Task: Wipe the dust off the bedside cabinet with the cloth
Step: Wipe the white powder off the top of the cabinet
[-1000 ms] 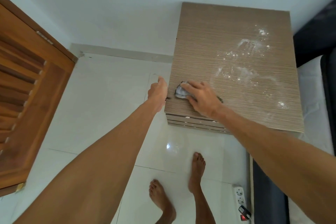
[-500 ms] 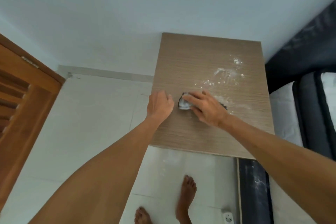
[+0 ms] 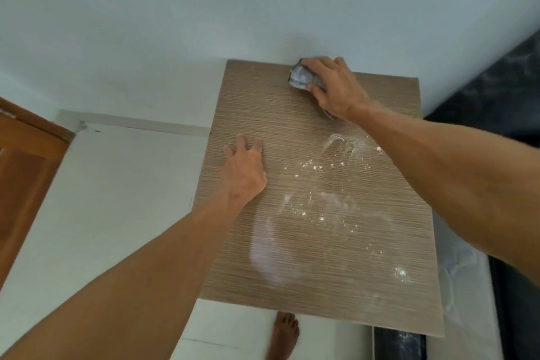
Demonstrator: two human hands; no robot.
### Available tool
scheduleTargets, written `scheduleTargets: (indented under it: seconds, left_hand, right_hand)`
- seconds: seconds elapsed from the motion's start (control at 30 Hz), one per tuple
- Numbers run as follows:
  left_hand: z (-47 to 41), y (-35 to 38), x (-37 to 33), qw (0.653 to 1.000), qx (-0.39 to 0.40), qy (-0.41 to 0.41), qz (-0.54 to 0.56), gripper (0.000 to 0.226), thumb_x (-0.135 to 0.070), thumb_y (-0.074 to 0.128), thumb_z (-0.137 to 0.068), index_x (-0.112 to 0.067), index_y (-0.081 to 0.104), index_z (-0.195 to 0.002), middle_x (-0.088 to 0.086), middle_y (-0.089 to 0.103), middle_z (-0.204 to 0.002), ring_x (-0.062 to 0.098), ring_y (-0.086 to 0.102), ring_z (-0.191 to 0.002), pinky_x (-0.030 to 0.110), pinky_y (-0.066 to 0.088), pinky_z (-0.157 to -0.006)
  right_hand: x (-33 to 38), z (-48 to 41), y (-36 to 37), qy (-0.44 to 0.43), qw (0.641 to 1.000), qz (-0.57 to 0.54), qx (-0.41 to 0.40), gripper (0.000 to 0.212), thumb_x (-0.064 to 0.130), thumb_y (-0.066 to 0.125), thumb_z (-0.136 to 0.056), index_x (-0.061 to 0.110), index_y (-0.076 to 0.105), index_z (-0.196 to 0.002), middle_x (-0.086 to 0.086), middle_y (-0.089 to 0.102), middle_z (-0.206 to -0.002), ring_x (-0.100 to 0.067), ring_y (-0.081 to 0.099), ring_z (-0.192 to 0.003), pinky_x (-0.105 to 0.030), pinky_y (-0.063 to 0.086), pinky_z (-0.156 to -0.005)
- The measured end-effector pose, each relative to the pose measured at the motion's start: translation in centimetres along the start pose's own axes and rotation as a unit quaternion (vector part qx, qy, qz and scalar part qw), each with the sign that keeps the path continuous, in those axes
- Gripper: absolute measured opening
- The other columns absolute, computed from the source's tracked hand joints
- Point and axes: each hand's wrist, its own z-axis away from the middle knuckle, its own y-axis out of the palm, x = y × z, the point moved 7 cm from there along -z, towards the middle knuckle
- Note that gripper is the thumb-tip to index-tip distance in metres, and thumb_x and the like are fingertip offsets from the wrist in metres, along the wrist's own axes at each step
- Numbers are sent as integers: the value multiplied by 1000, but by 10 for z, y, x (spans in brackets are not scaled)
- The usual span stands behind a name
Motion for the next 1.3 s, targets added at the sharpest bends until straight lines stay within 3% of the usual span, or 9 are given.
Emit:
scheduleTargets:
  seconds: [0.1,0.2,0.3,0.43,0.63,0.8,0.97,1.3]
  left_hand:
    - [-3,3,0,1000,-13,1,-5,75,-20,64,-90,-22,21,-152,14,10,-161,47,18,-142,50,37,-110]
    - [-4,5,1,1000,-21,4,-11,77,-22,65,-90,-23,20,-152,15,9,-161,47,18,-142,50,34,-113]
    - [-5,6,2,999,-21,10,-25,78,-24,63,-91,-21,17,-153,17,9,-161,49,17,-142,51,28,-116]
    - [-6,6,4,1000,-12,2,-14,77,-23,63,-91,-23,16,-153,14,5,-162,48,11,-145,50,29,-114]
    - [-4,3,7,999,-27,16,-13,78,-28,66,-89,-16,21,-152,14,14,-161,45,20,-143,48,29,-115]
    - [7,1,14,995,-74,60,3,66,-22,66,-88,-8,35,-144,14,30,-155,35,33,-139,41,31,-113]
    - [20,3,23,993,-58,99,8,60,-11,64,-87,-4,39,-141,16,34,-152,35,36,-137,40,33,-112]
    - [59,19,34,990,-55,129,-25,51,-12,62,-90,-5,45,-138,16,38,-147,35,41,-132,40,37,-108]
  right_hand:
    - [0,-18,7,-35,999,7,24,40,27,52,-96,11,50,-133,-14,56,-133,-33,51,-114,-42,38,-97]
    - [-6,-22,29,-75,994,50,69,45,38,36,-102,14,53,-135,-13,54,-137,-32,52,-120,-43,37,-98]
    - [-16,-13,41,-22,994,84,73,51,46,23,-103,25,36,-147,-9,38,-152,-35,47,-126,-48,38,-103]
    - [-3,11,53,-11,988,118,97,50,45,18,-105,30,20,-153,-9,19,-161,-33,27,-144,-50,25,-115]
    - [36,66,68,-12,983,143,118,53,46,14,-104,28,13,-154,-11,14,-162,-31,19,-147,-52,23,-116]
    - [71,117,77,-24,981,148,123,52,43,16,-105,25,14,-154,-9,16,-162,-29,20,-147,-49,24,-116]
    - [114,171,85,-37,984,134,113,50,38,25,-103,25,27,-151,-11,28,-157,-33,35,-138,-46,34,-109]
    - [205,271,99,-69,993,71,57,55,23,66,-89,26,47,-141,-8,47,-145,-34,51,-103,-45,44,-83]
